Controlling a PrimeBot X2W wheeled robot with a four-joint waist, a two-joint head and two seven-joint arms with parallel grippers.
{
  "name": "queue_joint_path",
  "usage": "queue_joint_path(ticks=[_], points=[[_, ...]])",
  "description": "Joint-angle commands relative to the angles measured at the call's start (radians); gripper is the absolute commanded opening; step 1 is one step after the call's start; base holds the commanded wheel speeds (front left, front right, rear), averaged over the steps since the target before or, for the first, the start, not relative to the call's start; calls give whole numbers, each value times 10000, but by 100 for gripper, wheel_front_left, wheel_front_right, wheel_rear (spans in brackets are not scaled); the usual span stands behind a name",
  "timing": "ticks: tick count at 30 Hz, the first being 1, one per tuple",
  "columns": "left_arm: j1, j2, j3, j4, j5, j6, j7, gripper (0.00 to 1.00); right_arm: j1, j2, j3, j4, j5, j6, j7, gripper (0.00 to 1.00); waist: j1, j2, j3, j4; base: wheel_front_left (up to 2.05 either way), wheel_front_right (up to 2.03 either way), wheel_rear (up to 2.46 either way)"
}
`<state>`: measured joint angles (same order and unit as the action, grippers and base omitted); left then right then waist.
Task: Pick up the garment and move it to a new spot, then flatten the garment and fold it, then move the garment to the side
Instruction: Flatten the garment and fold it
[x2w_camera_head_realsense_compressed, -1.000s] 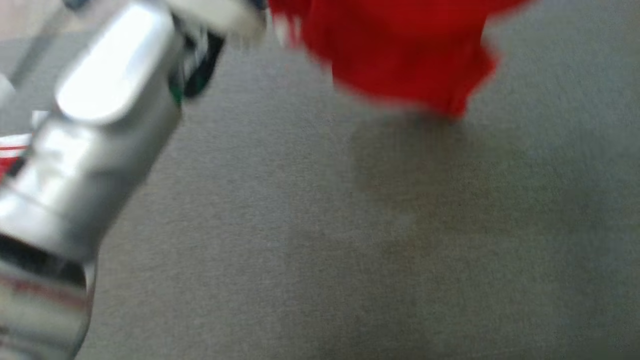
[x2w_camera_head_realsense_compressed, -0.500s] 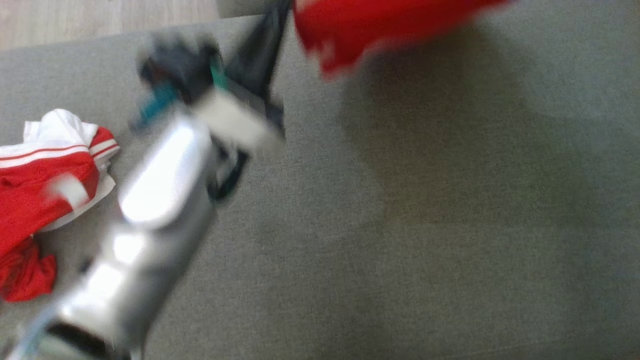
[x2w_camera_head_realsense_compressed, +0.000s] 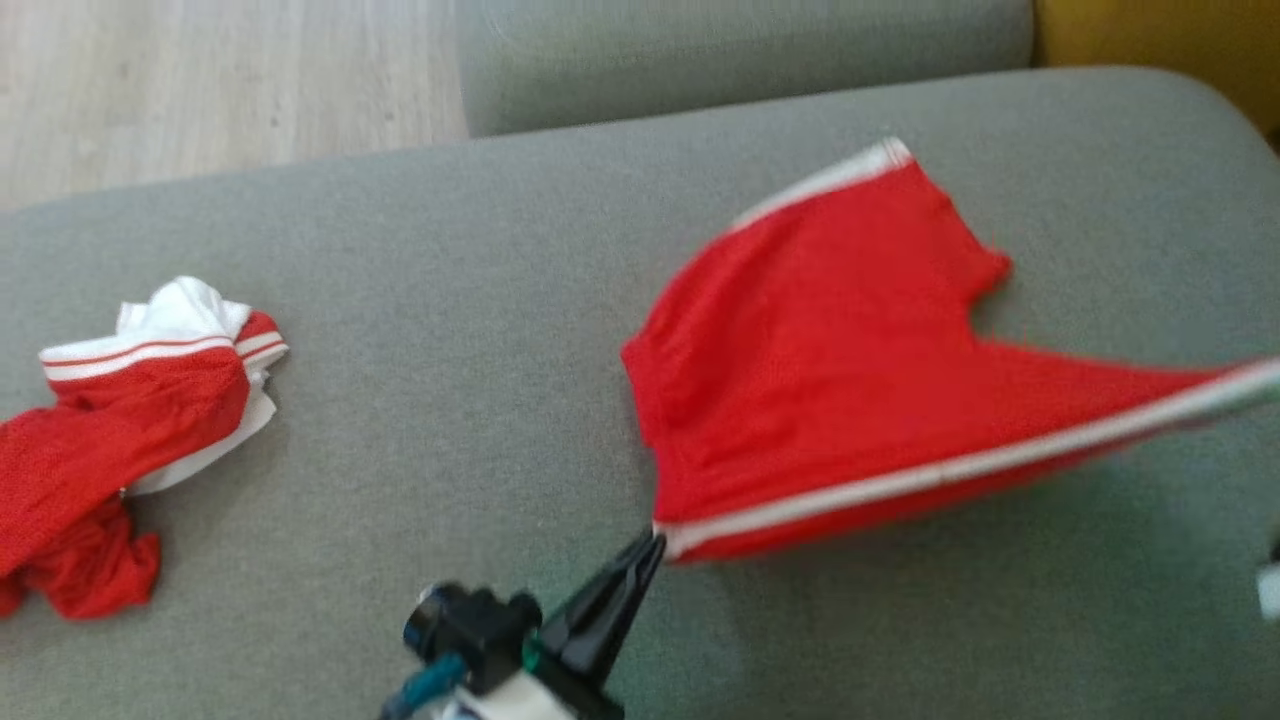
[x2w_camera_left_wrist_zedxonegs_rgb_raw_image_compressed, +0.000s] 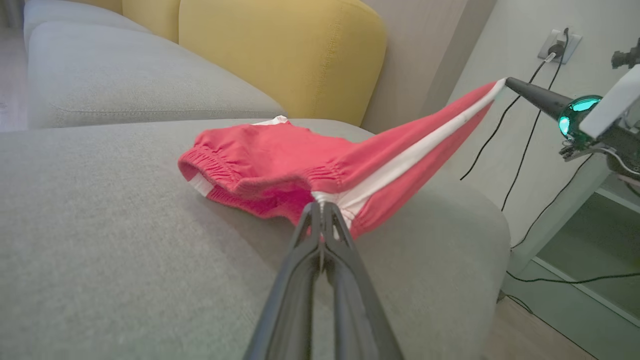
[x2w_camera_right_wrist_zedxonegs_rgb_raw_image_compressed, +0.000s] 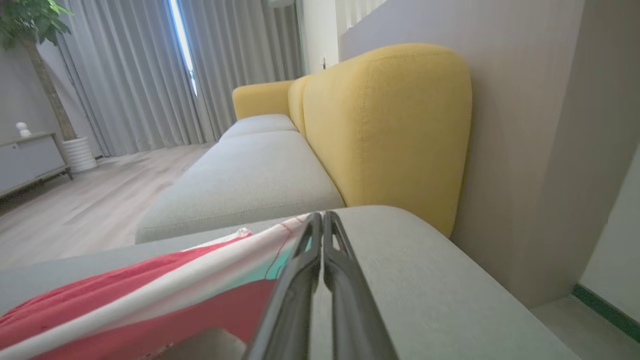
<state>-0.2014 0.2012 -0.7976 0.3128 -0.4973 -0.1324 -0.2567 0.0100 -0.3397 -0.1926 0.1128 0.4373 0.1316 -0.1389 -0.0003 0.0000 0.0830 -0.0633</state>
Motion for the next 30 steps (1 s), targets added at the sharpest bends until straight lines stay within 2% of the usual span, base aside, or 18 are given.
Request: queue_joint_path(ticks=[1,4,7,10,16,20,25,30], points=[[-134,333,382,-335,-22,64,-50,0,70,-226,-279,-713,-151,-9,138,0,3,0,-166,104,0,0,0],[297,542,293,-851,-111,165,172,0,831,222,-826,-1962,-471,-9,788,0,3,0,-237,169,0,0,0],[269,525,299,-1530,-265,296,574,0,889,389,-1073,-2763,-842,-9,1490,0,3,0,-59,359,0,0,0],[-236,271,337,-1655,-286,340,798,0,478,239,-1091,-2676,-1207,-9,1658,0,3,0,266,582,0,0,0],[-1770,-807,561,-793,-301,433,658,0,-686,-28,-1067,-1703,-1545,-9,1616,0,3,0,1099,1072,0,0,0],[-2678,-1247,636,56,-586,392,582,0,-1861,-435,-647,-719,-1641,-9,1500,0,3,0,1579,1195,0,0,0],[-3732,-1442,525,902,-595,477,364,0,-3287,-1048,262,579,-1583,-9,1495,0,3,0,2128,1363,0,0,0],[-4434,-1498,566,1497,-492,1094,100,0,-4547,-1589,1099,1861,-1551,-9,1410,0,3,0,2591,1595,0,0,0]])
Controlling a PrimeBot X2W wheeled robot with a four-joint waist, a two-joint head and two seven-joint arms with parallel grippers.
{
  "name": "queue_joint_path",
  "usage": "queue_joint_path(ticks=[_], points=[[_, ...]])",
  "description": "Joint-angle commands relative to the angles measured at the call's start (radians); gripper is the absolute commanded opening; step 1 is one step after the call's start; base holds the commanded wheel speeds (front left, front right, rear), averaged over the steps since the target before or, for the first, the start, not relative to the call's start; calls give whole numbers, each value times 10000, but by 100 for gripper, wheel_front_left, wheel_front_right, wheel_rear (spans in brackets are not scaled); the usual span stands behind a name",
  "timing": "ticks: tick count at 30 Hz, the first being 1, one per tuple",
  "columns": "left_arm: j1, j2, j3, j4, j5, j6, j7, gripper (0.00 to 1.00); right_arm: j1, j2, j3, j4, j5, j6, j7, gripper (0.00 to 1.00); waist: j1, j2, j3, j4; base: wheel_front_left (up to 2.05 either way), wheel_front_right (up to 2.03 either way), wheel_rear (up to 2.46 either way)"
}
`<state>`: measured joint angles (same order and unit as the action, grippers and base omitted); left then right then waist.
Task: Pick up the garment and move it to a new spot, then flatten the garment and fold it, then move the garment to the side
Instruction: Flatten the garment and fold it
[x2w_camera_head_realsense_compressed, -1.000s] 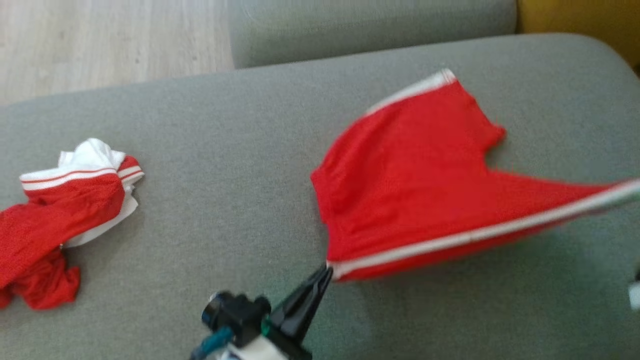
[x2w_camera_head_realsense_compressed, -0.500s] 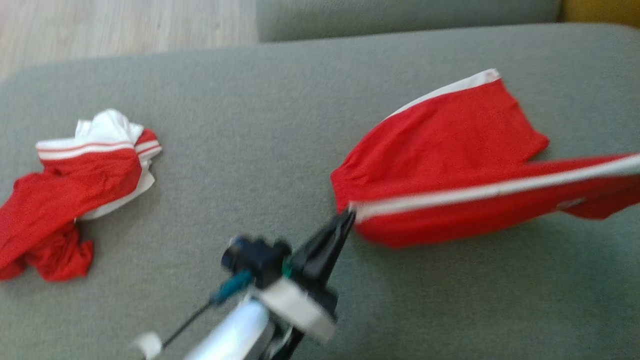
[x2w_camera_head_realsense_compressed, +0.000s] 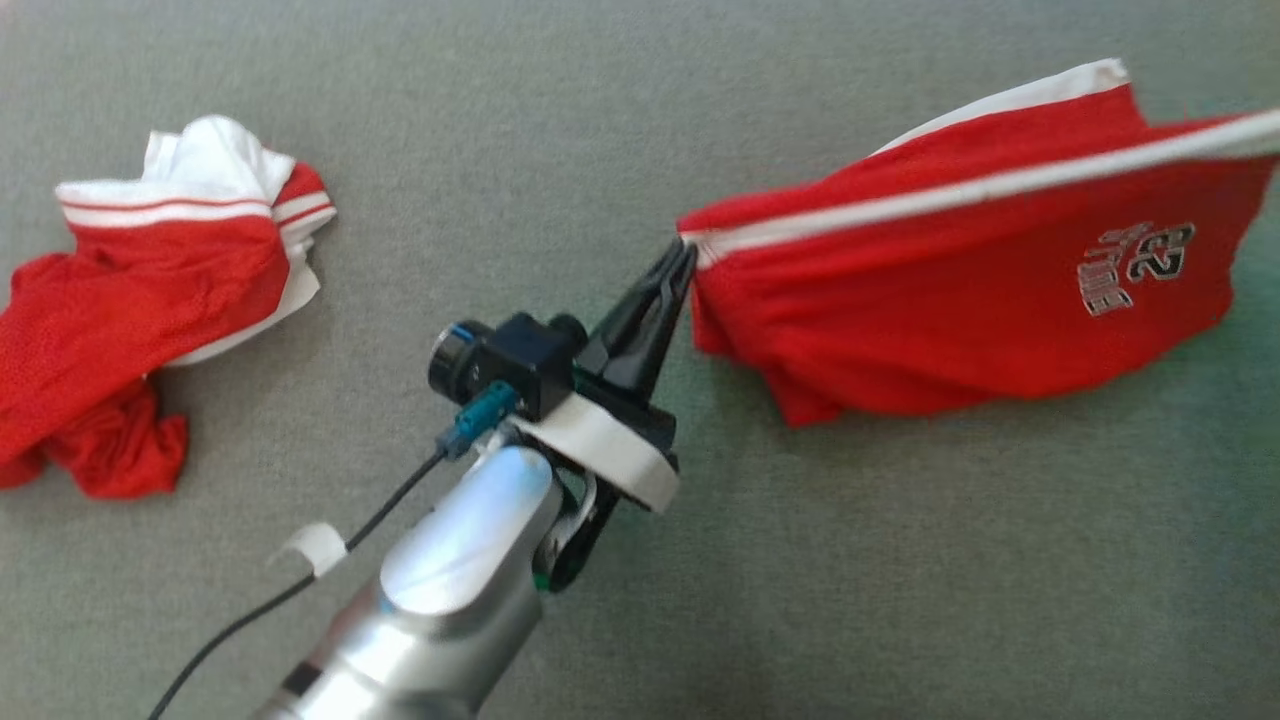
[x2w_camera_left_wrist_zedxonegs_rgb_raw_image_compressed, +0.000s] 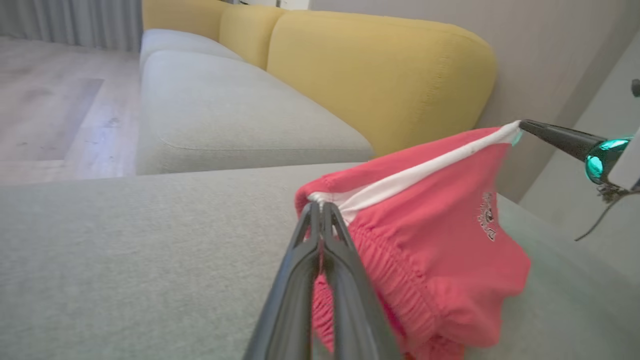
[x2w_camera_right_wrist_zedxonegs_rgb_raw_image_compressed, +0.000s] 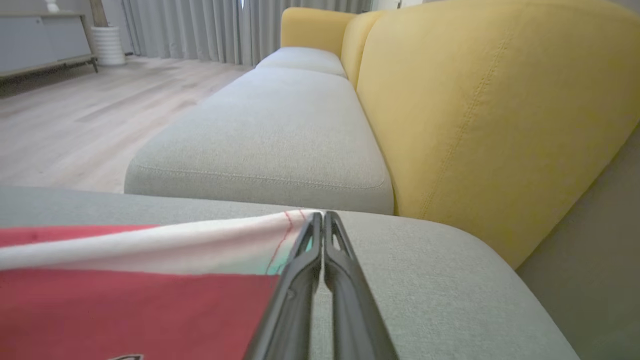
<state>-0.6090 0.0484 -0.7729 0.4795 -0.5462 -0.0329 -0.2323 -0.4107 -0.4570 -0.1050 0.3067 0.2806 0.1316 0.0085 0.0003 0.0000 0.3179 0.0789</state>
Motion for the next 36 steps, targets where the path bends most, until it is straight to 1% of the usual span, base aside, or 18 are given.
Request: queue_joint_path(ticks=[1,4,5,11,12,13,14,17,19,23,27,29,33,36], points=[[-489,27,269,-110,1,177,-178,0,-593,-510,389,182,45,-9,-84,0,-3,0,340,218,0,0,0],[-877,23,-7,25,59,443,-250,0,-1340,-703,880,981,162,-9,-195,0,-3,0,592,345,0,0,0],[-877,23,-7,25,59,443,-250,0,-1340,-703,880,981,162,-9,-195,0,-3,0,592,345,0,0,0],[-1312,20,-450,34,-148,751,-289,0,-2617,-818,1841,2496,363,-9,-538,0,-3,0,931,510,0,0,0],[-1313,20,-459,-8,-218,786,-290,21,-2785,-793,1982,2711,417,-9,-627,0,-3,0,953,522,0,0,0],[-1292,20,-461,-44,-316,812,-291,93,-2926,-763,2084,2926,493,-9,-718,82,-3,0,961,535,0,0,0],[-1253,20,-362,-141,-415,929,-291,100,-3031,-715,2182,3135,592,-9,-785,100,-3,0,954,550,0,0,0],[-1003,20,-114,-440,-613,1163,-292,100,-3120,-642,2581,3586,920,-9,-1050,100,-3,0,827,583,0,0,0],[-824,19,-46,-541,-381,1373,-293,100,-3004,-620,2784,3798,1102,-9,-1317,100,-3,0,661,580,0,0,0],[-174,19,90,-902,645,1838,-293,100,-2447,-515,3199,4106,1529,-9,-1632,100,-3,0,198,557,0,0,0],[1024,19,720,-1940,1735,2511,-293,100,-1782,-518,3457,4473,1967,-9,-1630,100,-3,0,-235,648,0,0,0],[1738,19,1029,-2537,2192,2779,-294,100,-1556,-555,3452,4705,2207,-9,-1594,100,-3,0,-389,773,0,0,0],[2974,19,1510,-3675,3014,3168,-294,100,-1379,-782,3370,5262,2608,-9,-1459,100,-3,0,-539,1140,0,0,0],[3662,19,1745,-4403,3544,3334,-294,100,-1381,-910,3323,5691,2980,-9,-1168,100,-3,0,-536,1471,0,0,0]])
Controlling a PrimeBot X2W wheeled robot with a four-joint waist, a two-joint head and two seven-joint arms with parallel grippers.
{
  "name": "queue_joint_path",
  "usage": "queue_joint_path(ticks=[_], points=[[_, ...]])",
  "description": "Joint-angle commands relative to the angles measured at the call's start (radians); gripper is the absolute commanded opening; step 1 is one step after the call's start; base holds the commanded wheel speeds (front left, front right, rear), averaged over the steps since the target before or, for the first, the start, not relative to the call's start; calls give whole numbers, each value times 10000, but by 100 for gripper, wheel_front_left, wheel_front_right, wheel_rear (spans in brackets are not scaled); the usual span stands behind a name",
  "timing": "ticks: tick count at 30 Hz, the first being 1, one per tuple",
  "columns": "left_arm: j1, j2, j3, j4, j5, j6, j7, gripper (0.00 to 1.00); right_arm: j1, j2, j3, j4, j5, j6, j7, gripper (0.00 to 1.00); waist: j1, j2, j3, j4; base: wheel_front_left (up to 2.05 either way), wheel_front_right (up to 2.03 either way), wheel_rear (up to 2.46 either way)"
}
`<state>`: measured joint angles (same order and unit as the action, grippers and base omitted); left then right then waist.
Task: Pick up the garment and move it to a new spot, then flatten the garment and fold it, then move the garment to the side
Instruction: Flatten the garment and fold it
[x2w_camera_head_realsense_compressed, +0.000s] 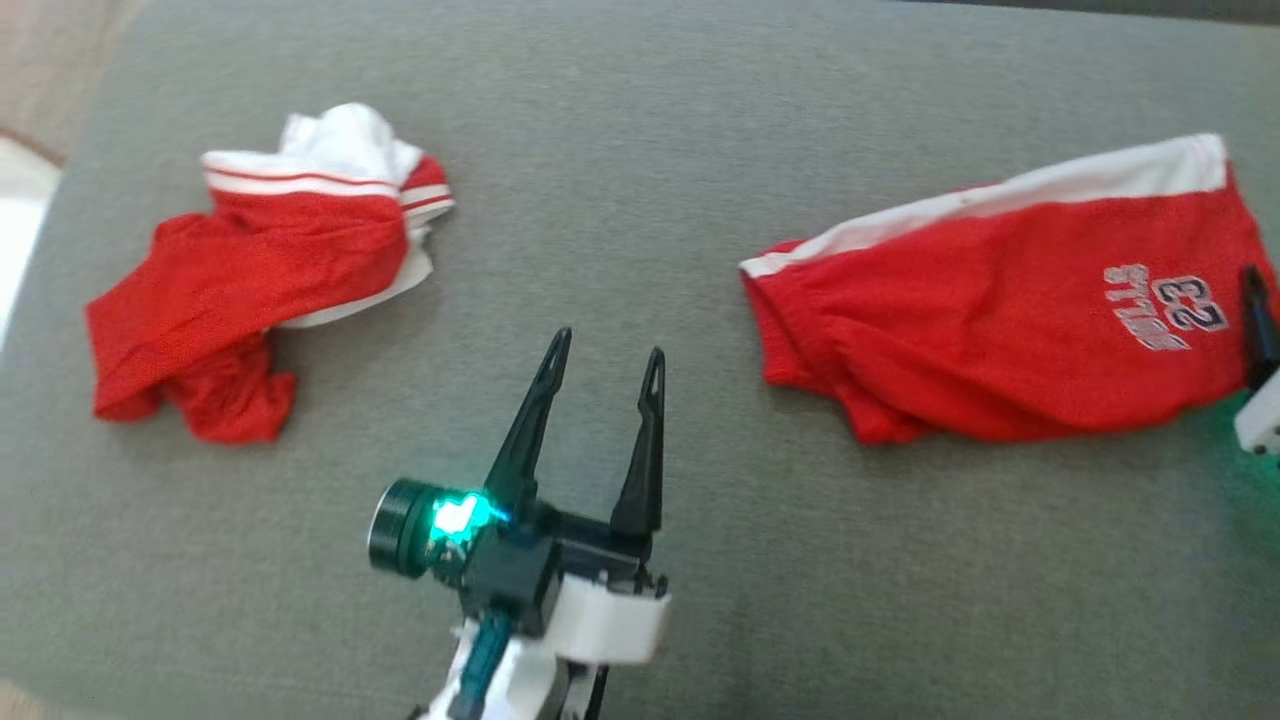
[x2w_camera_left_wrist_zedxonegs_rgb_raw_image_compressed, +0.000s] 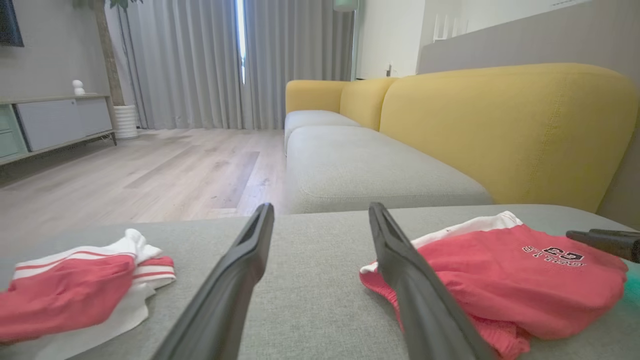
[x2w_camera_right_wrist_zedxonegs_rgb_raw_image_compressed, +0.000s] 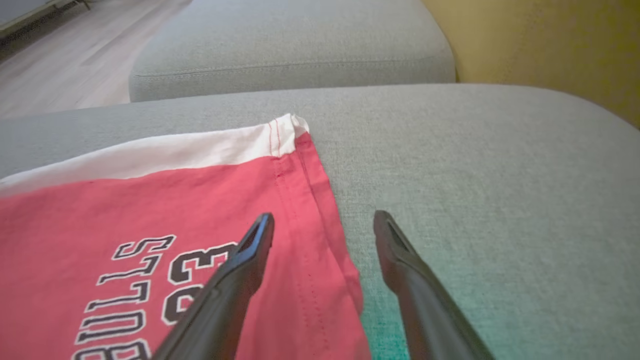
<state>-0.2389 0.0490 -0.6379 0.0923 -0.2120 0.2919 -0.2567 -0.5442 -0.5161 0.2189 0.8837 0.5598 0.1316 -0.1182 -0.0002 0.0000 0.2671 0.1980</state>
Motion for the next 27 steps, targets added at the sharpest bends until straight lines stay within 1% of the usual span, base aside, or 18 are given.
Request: queue_joint_path(ticks=[1,4,8,9,10,11,12,14,16,23,27], points=[[149,13,435,-692,344,86,-50,100,-67,-379,66,54,311,-9,204,100,2,0,-4,386,0,0,0],[521,13,516,-964,745,29,-51,100,-160,-622,15,487,479,-9,332,100,2,0,83,697,0,0,0],[711,13,695,-1188,1129,40,-51,100,-272,-745,-105,1176,775,-9,645,100,2,0,173,981,0,0,0],[730,13,735,-1229,1178,46,-51,100,-284,-719,-79,1284,850,-9,754,95,2,0,180,1007,0,0,0],[748,13,766,-1260,1204,43,-51,100,-293,-670,-69,1335,978,-9,844,48,2,0,183,1018,0,0,0],[762,13,803,-1286,1225,49,-51,100,-293,-602,-65,1330,1155,-9,917,23,2,0,176,1001,0,0,0],[780,13,850,-1303,1249,65,-51,100,-294,-526,-78,1291,1372,-9,971,0,2,0,157,951,0,0,0],[798,13,909,-1311,1266,90,-51,100,-310,-473,-94,1233,1562,-9,963,0,2,0,127,870,0,0,0],[791,28,1049,-1293,1364,102,-51,100,-351,-461,-56,1170,1690,-9,745,0,2,0,17,651,0,0,0],[840,282,1547,-1190,1580,22,-51,100,-413,-402,152,1374,1728,-9,105,0,2,0,-556,-575,0,0,0],[906,285,1632,-1114,1573,-89,-51,100,-210,-656,206,1510,1746,-9,-181,0,2,0,-715,-1157,0,0,0]])
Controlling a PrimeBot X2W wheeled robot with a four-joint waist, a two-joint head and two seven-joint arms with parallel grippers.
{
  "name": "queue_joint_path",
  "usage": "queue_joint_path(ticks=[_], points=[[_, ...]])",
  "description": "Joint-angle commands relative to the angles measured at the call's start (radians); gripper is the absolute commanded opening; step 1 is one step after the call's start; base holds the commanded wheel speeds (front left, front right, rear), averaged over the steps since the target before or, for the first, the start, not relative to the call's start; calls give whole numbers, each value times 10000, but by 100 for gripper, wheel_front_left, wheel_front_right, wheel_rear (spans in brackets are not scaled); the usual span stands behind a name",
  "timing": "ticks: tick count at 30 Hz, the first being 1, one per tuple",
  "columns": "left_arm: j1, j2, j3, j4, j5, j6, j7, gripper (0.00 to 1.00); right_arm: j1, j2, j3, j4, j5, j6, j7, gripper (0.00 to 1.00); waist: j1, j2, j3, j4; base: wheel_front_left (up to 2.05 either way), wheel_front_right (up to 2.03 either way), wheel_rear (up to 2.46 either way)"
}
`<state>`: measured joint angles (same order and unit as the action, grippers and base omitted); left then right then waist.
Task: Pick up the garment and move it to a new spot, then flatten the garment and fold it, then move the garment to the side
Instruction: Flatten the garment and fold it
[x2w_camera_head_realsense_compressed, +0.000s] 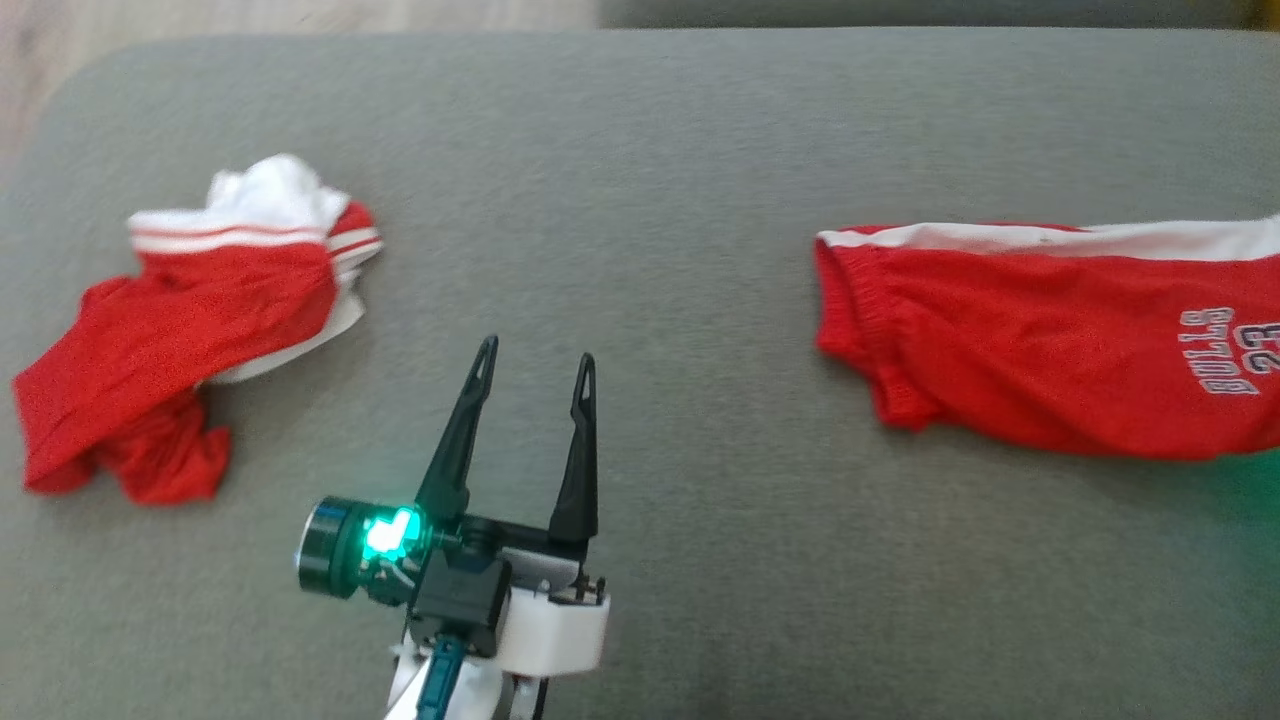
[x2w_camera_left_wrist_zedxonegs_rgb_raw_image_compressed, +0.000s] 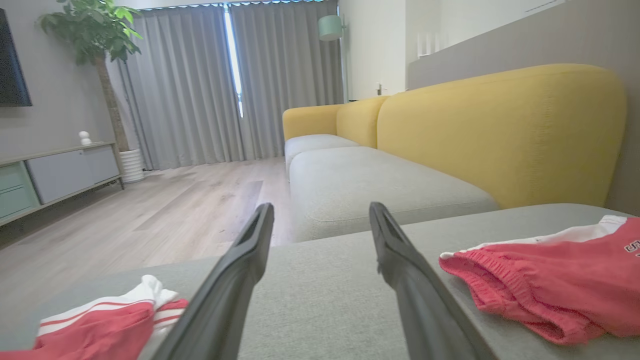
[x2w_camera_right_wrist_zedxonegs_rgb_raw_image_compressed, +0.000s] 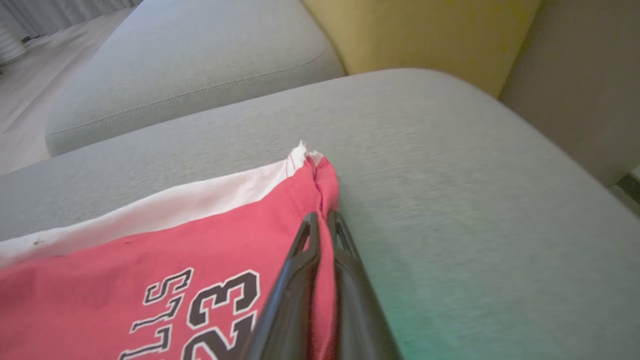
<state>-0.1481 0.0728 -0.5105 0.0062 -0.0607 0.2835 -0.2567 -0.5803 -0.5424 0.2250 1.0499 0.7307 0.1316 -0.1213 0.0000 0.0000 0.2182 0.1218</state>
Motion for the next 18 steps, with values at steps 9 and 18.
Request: queue_joint_path(ticks=[9,18], points=[[101,-12,561,125,-44,-316,-51,100,-269,-766,333,-224,-889,-9,-1195,0,0,0,-541,-623,0,0,0],[531,-47,604,475,-99,-586,-51,100,-334,200,1196,-2081,-1995,-9,-1370,0,0,0,-1360,-92,0,0,0]])
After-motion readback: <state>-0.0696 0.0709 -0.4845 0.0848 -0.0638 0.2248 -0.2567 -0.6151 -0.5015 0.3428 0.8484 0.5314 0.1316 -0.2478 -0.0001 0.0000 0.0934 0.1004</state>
